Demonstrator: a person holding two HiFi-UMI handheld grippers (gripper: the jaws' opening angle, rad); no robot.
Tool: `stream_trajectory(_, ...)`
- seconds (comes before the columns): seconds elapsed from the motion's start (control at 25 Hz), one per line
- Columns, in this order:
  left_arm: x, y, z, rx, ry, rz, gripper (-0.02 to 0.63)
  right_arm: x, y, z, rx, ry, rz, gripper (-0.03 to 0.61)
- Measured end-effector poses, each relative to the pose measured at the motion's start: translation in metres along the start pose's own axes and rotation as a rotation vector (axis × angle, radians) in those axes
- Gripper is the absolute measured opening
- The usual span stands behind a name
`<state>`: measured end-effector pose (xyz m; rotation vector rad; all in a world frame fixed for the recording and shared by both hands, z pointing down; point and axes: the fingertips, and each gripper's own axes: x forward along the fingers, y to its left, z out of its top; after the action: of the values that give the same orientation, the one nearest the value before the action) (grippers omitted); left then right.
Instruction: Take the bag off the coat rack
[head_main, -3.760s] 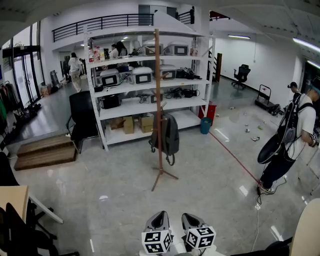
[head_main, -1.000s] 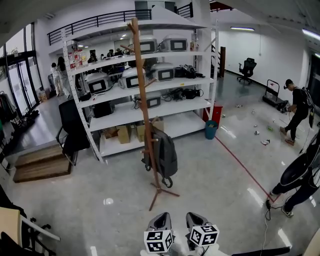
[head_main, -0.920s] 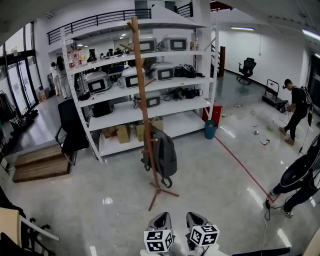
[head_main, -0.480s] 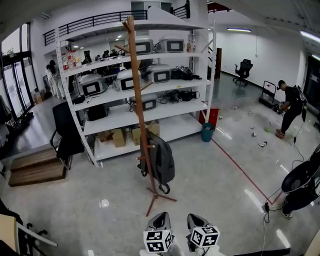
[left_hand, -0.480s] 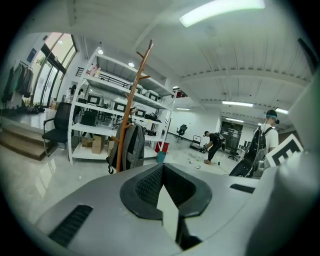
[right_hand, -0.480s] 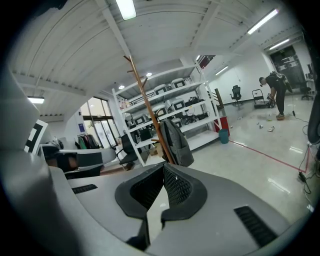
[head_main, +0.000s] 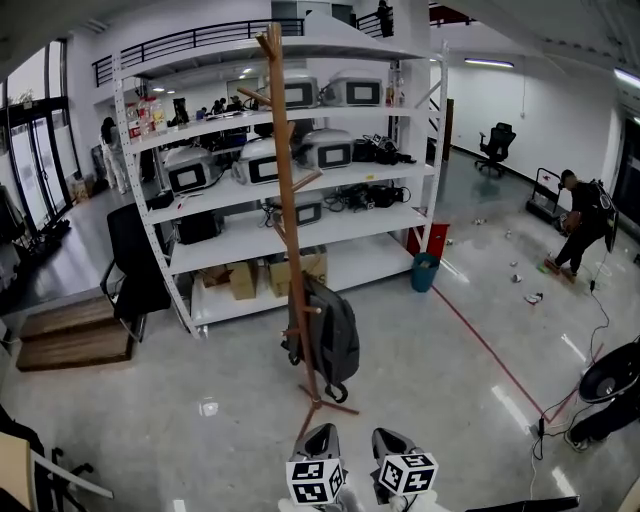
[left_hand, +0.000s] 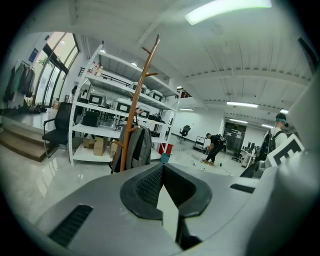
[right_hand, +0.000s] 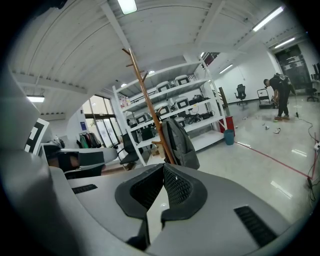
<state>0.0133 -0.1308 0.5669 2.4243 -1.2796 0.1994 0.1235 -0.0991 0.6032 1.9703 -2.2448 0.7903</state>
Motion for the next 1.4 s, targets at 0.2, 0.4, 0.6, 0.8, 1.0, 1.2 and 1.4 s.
stream_trajectory(0.2,0.027,0.017,0.019,0.002,-0.007,-0.003,0.003,0.031,-0.003,0.016,-0.003,-0.001,-0.005,0.012)
stream_trajectory(0.4,0.055,0.031,0.035,-0.002,-0.005,-0.009,0.003,0.061,-0.004,0.034,-0.013,0.002,-0.005,0.012)
stream_trajectory(0.6,0.080,0.051,0.055,-0.005,-0.014,-0.007,0.003,0.096,0.002,0.054,-0.032,0.006,0.009,0.012)
stream_trajectory(0.8,0.105,0.070,0.067,-0.011,-0.017,0.003,0.003,0.130,0.005,0.071,-0.049,0.003,0.030,0.012)
stream_trajectory(1.0,0.134,0.087,0.082,-0.003,-0.016,0.001,0.003,0.161,0.005,0.085,-0.052,0.000,0.038,0.012)
stream_trajectory(1.2,0.158,0.098,0.093,0.011,-0.014,-0.010,0.003,0.188,0.003,0.097,-0.045,-0.009,0.037,0.012)
stream_trajectory(1.4,0.174,0.106,0.099,0.016,-0.012,-0.001,0.003,0.206,0.003,0.109,-0.058,-0.017,0.049,0.012)
